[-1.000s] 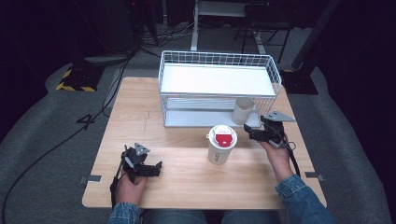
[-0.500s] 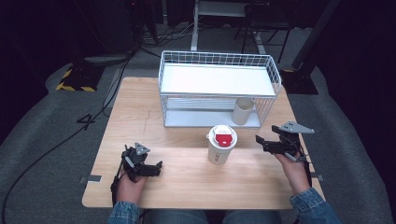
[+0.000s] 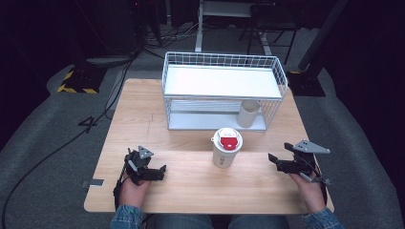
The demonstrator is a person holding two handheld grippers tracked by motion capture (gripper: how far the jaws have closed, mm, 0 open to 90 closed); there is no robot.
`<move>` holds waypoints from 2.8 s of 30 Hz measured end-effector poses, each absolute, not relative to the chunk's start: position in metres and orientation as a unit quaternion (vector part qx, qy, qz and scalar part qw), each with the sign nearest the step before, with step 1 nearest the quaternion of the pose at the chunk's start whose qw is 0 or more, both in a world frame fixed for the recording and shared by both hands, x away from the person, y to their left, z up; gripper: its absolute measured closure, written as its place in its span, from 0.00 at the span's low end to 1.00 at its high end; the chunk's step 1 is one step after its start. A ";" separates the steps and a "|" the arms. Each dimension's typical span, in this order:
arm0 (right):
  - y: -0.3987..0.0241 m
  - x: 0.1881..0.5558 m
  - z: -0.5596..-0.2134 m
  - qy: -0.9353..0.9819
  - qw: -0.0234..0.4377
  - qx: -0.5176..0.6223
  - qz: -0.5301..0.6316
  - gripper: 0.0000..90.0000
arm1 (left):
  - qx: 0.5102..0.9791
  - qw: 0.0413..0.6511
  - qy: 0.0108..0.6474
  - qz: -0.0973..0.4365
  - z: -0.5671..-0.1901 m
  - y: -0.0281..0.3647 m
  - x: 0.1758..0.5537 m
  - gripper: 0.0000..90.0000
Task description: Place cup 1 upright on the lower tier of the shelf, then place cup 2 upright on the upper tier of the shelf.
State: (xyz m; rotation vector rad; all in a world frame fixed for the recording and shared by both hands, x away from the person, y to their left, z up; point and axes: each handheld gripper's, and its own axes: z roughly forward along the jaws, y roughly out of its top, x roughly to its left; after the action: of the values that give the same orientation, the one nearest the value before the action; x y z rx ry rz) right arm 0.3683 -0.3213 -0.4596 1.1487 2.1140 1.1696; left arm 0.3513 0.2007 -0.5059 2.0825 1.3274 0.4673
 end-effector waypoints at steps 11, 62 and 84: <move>-0.328 0.361 -0.484 0.782 0.205 0.425 0.407 0.17 | 0.788 0.309 0.502 0.177 -0.506 0.200 0.352 0.00; -0.321 0.362 -0.505 0.813 0.188 0.426 0.350 0.13 | 0.785 0.372 0.460 0.181 -0.477 0.183 0.336 0.07; -0.321 0.362 -0.505 0.813 0.188 0.425 0.350 0.12 | 0.797 0.453 0.369 0.155 -0.446 0.131 0.316 0.06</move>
State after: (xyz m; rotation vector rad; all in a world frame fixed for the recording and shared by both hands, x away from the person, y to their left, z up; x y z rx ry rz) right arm 0.3619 -0.3209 -0.5049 1.1962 2.2891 0.9843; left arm 0.3162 0.1312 -0.4457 1.9667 0.9101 0.3830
